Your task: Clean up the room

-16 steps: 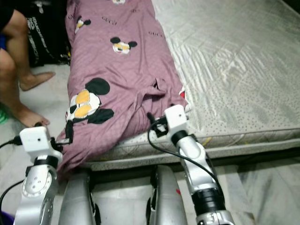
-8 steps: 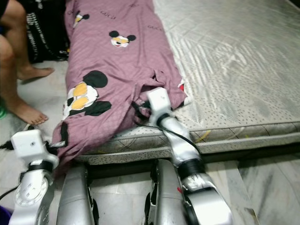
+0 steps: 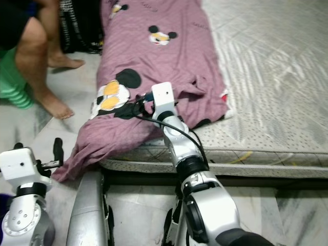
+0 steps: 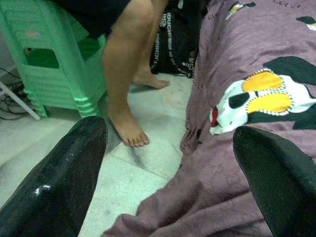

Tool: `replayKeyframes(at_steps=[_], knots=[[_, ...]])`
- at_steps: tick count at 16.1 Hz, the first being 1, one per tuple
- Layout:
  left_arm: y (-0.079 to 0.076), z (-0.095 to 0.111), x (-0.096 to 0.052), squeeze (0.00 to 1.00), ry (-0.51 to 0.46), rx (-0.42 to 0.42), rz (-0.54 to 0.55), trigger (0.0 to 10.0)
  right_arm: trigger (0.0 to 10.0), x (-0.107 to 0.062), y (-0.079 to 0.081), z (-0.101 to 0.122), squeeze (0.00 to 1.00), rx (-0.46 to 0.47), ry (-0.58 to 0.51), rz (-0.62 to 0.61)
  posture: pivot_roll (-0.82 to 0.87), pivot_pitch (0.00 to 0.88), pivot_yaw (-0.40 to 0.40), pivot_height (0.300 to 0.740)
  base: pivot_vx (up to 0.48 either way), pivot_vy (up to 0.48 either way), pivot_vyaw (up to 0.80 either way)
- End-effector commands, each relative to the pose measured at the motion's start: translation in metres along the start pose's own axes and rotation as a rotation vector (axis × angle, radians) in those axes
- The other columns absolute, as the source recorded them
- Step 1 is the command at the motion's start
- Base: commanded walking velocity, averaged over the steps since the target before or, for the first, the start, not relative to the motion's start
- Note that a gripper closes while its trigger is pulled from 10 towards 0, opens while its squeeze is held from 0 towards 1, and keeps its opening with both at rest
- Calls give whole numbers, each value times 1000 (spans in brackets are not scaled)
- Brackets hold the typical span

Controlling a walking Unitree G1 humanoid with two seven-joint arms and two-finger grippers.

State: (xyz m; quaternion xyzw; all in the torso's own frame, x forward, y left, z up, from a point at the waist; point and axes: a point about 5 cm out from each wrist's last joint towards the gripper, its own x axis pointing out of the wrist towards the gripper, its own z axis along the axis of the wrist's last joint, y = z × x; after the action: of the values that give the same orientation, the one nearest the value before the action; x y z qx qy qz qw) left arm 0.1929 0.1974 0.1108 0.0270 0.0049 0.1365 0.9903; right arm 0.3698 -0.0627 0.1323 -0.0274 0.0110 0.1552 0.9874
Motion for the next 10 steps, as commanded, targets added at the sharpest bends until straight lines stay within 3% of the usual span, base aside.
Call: replayKeyframes(at_steps=[1,4,7,10], knots=[[-3,2,-1,0,6,11,-8,10000,10000,0,-13,-1,0,12,5,-59,218,202,-84,554,0,0,0],[-1,7,-3,0,11,17,-4,10000,10000,4,-31,4,0,-17,-6,-187,231,211,-88,554,0,0,0],[3,7,-14,0,29,27,5,10000,10000,5,-43,0,0,-35,72,-267,241,242,-87,554,0,0,0],[0,7,-21,0,54,21,0,10000,10000,7,-47,3,0,-15,86,-267,237,282,-78,554,0,0,0]])
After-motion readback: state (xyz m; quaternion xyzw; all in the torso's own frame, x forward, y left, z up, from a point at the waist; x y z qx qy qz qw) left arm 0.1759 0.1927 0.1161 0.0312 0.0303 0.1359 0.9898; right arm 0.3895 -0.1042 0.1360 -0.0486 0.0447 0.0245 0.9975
